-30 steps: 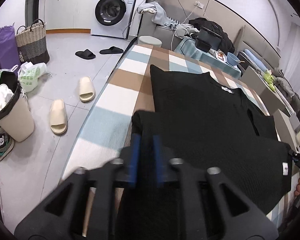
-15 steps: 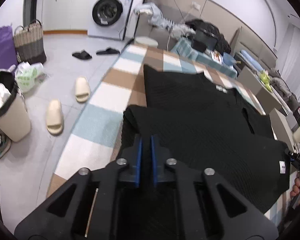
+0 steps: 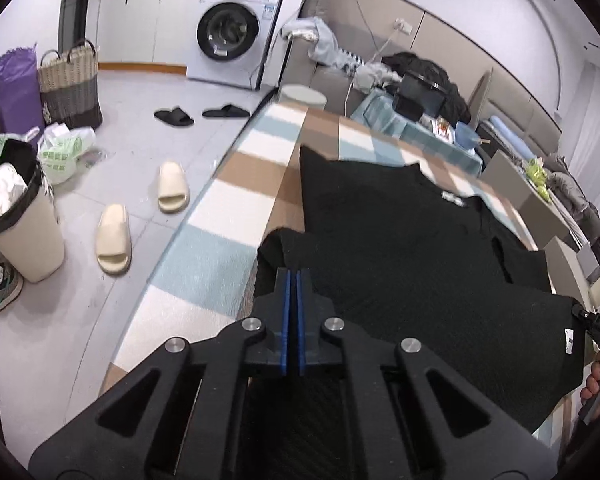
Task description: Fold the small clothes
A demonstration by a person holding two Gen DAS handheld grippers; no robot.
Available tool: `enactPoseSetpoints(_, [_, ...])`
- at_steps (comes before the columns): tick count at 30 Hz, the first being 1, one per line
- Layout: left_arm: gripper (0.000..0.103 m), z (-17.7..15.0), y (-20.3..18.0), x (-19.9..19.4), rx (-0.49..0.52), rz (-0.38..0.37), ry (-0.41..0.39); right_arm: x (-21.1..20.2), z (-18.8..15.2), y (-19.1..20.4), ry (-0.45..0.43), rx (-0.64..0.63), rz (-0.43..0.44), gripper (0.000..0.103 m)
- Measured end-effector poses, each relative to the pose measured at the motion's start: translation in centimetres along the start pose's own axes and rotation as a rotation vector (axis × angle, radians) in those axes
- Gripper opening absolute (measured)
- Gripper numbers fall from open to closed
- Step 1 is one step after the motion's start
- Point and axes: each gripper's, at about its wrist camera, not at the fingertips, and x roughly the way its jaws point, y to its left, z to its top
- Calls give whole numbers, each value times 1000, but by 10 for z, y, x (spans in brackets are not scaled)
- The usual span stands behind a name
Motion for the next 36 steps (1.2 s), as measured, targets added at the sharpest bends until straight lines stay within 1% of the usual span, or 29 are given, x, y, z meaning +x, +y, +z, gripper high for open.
enactPoseSetpoints(1, [1,-1,3,0,-17,-8,26,-2,-1,-3,18,7,1,10])
enactPoseSetpoints(3, [3,-3,7,-1,-42,-35,40,-10,-7,-8,29,-1,-3,24])
enactPoseSetpoints(4, [8,-5,10,-5,-50,-38,37,-15,-11,-11,30,2,6,27])
enactPoseSetpoints(5, [12,-7,11,-9,-51,-38,35,-22,-18,-16,37,17,32,36])
enactPoseSetpoints(6, [24,-10,13,-13,-51,-42,32,-28,-24,-22,46,31,53,42])
enactPoseSetpoints(7, [41,-14,14,-18,-50,-46,31,-36,-32,-28,53,47,79,42])
enactPoseSetpoints(9, [53,-22,16,-26,-51,-50,22,-48,-50,-38,69,65,99,46])
enactPoseSetpoints(10, [56,-27,16,-30,-46,-58,21,-52,-55,-41,73,73,104,47])
enactPoseSetpoints(12, [56,-37,15,-36,-36,-62,38,-59,-70,-47,91,99,128,48])
enactPoseSetpoints(13, [56,-43,14,-39,-32,-61,49,-61,-76,-49,105,112,156,48])
enactPoseSetpoints(14, [57,-48,13,-41,-29,-60,57,-63,-82,-48,113,114,179,48])
enactPoseSetpoints(15, [56,-54,13,-43,-24,-57,69,-66,-86,-46,115,102,180,48])
enactPoseSetpoints(17, [56,-62,11,-45,-17,-48,90,-73,-90,-40,108,74,182,48])
enactPoseSetpoints(19, [56,-69,10,-48,-15,-41,102,-81,-91,-34,103,45,225,48])
enactPoseSetpoints(20, [56,-72,9,-50,-16,-35,104,-85,-91,-30,93,19,262,48])
enactPoseSetpoints(23, [56,-77,9,-53,-24,-34,107,-86,-90,-24,90,-3,315,48])
enactPoseSetpoints(26, [56,-81,10,-56,-17,-20,110,-78,-92,-25,106,4,305,48])
enactPoseSetpoints(29, [56,-84,15,-54,-30,3,125,-71,-95,-33,116,43,299,48])
enactPoseSetpoints(32, [56,-86,21,-51,-43,0,133,-67,-98,-36,125,42,282,48])
enactPoseSetpoints(36, [56,-85,23,-42,-52,-6,153,-62,-99,-39,123,63,294,48])
